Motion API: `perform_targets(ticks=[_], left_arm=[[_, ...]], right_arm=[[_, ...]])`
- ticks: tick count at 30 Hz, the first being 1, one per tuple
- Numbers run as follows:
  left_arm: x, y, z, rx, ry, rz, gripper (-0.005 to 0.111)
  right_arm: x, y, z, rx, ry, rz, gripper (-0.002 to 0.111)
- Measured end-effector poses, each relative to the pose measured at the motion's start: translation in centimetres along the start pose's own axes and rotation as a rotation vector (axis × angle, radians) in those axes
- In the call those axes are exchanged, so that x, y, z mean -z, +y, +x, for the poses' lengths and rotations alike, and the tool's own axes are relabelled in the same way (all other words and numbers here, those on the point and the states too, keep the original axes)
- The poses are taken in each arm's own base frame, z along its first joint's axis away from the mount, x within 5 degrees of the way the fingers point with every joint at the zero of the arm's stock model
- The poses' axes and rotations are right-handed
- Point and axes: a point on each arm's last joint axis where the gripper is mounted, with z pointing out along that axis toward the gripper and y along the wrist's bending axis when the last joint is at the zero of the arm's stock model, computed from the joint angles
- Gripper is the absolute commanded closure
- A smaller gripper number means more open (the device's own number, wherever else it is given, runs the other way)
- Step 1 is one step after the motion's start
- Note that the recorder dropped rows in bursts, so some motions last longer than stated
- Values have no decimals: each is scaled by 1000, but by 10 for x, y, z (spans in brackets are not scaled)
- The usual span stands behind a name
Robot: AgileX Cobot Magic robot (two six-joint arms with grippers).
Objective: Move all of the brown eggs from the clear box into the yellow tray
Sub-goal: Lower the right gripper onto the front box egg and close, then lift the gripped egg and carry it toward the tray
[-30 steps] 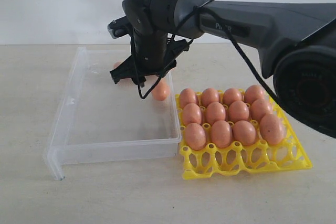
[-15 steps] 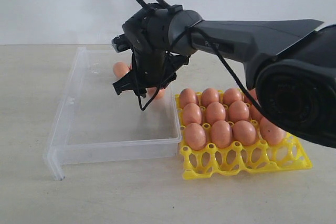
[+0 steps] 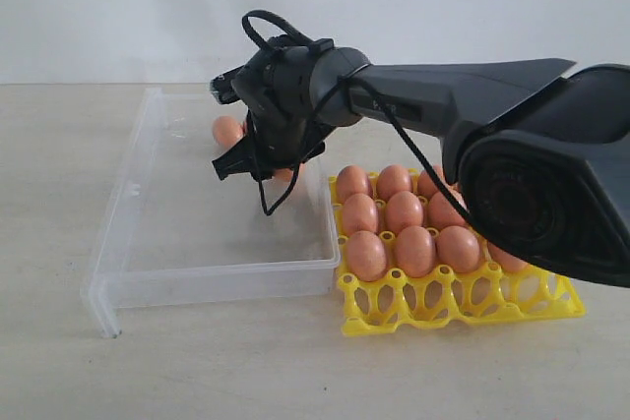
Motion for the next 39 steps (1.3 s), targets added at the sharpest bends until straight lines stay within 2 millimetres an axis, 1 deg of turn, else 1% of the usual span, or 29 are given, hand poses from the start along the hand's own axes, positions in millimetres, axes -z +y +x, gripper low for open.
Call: perform_targets(ticks=[5,8,11,14,16,19,21,24,27,29,30,33,35,36,37,39], left_arm=[[0,0,0,0,0,0,111],[0,0,0,0,0,0,111],[0,0,0,0,0,0,111],[0,0,0,0,0,0,111],[0,0,0,0,0,0,111],[0,0,0,0,0,0,111],[0,0,0,0,0,0,111],[0,0,0,0,0,0,111],[0,0,0,0,0,0,111],[0,0,0,0,0,0,111],[0,0,0,0,0,0,111],[0,0,0,0,0,0,111],[0,0,0,0,0,0,111],[0,0,0,0,0,0,111],[0,0,0,0,0,0,111],[0,0,0,0,0,0,111]], right_arm=[[1,0,0,-2,1,-1,108],[11,2,-2,-9,13,-2,108],[34,15,-10,10,-45,-33,108],[66,38,-22,59,-202,-106,108],[87,56,-25,79,-305,-176,108],[109,72,-16,82,-406,-275,108],[119,74,-6,76,-469,-344,108],[135,71,17,75,-568,-481,108],[156,56,49,78,-619,-573,108],[169,37,67,77,-647,-594,108],[172,27,72,77,-656,-587,108],[186,-12,87,51,-701,-552,109],[198,-44,95,5,-746,-510,109],[206,-59,97,-20,-775,-491,109],[213,-78,101,-54,-802,-459,109],[229,-107,109,-102,-857,-410,109]])
